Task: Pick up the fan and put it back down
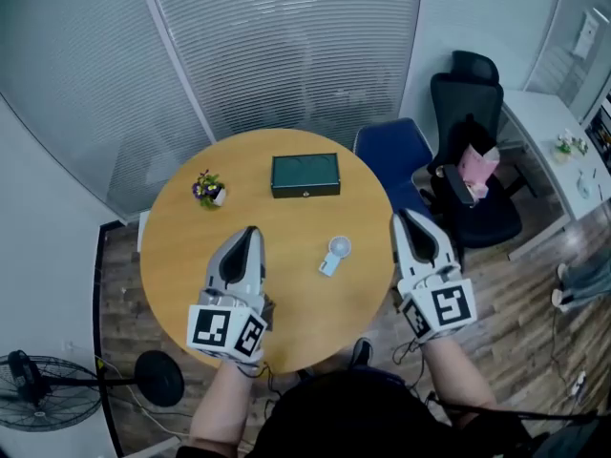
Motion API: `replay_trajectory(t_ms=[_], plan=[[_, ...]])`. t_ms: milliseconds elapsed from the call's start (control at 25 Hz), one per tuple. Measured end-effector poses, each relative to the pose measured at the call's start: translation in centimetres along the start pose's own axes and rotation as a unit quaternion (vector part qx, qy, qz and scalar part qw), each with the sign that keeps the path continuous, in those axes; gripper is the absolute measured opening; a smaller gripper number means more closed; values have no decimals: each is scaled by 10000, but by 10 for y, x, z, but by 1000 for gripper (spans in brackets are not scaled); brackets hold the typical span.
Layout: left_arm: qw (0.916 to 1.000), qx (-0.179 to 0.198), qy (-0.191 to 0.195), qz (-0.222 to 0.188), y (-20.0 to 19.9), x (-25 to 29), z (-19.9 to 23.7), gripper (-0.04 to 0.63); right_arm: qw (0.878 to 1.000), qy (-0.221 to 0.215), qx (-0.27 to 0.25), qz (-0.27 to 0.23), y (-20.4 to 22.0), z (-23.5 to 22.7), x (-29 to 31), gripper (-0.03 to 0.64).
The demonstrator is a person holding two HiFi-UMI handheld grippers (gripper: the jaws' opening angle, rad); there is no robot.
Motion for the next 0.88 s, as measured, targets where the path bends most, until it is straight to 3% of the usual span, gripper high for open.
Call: replay_trajectory(t_ms=[200, 880], plan=[[9997, 102, -92, -209, -20, -17, 9, 6, 9981, -25, -594, -187, -24, 21, -2, 28], [9996, 24, 12, -286, -27, -23, 15, 6, 9963, -71, -705, -489, -48, 37, -2, 6]])
Point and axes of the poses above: the fingertips, and each gripper's own axes: x forward along the fingers, z to its left, y out of its underside, the point moved 1 cm from there along -x, backward along the fingers, and after that the axes turned 6 degrees about -z, right-handed, at the moved point
